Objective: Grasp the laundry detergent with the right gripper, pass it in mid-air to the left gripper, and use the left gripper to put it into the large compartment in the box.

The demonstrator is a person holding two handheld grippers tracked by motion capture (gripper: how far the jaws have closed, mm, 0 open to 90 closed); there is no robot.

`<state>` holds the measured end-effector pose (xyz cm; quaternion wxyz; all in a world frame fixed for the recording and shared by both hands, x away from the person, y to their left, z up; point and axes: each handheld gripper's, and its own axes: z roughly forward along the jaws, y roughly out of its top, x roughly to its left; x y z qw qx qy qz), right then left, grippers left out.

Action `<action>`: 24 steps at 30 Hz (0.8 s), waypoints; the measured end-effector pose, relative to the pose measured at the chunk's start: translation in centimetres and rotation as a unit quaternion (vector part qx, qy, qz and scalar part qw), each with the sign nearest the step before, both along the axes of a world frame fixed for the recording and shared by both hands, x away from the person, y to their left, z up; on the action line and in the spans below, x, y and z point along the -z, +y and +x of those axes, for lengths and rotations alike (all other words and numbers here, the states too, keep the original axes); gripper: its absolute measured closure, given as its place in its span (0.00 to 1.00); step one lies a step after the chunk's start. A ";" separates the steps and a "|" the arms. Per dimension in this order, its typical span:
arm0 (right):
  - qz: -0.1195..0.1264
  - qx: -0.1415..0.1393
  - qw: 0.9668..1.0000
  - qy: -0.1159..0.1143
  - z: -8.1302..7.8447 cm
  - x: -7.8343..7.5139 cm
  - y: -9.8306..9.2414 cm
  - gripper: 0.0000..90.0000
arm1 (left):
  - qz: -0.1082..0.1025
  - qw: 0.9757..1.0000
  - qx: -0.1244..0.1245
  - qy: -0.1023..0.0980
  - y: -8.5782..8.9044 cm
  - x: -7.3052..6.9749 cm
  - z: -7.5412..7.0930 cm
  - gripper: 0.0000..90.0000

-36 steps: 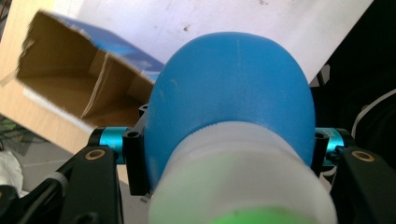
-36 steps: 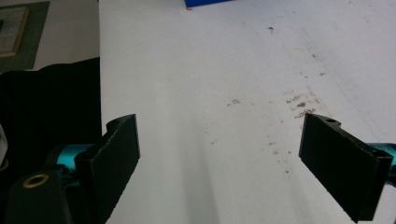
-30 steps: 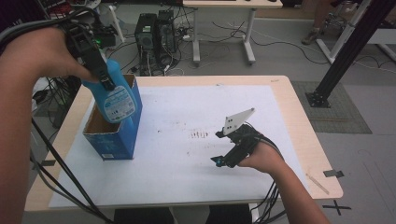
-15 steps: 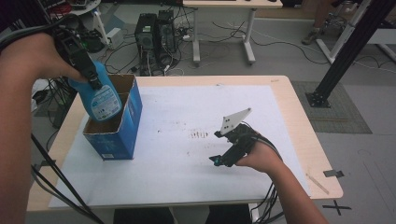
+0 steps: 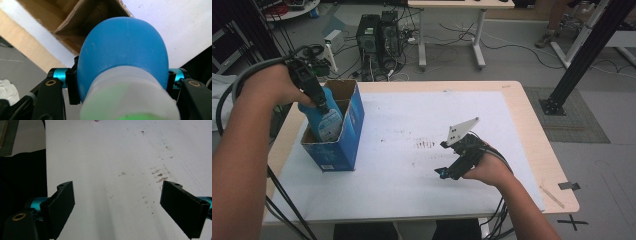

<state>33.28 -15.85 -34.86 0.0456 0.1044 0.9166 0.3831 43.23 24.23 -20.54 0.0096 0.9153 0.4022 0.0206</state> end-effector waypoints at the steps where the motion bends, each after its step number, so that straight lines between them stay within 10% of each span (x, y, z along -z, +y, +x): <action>1: 0.001 0.000 1.000 0.000 0.0 0.0 0.0 0.13 | -0.002 1.000 0.000 0.003 0.0 0.5 0.1 0.42; 24: -0.007 -0.002 1.000 0.007 0.2 0.7 0.1 0.13 | 0.012 0.999 0.020 0.024 0.3 7.8 1.4 0.42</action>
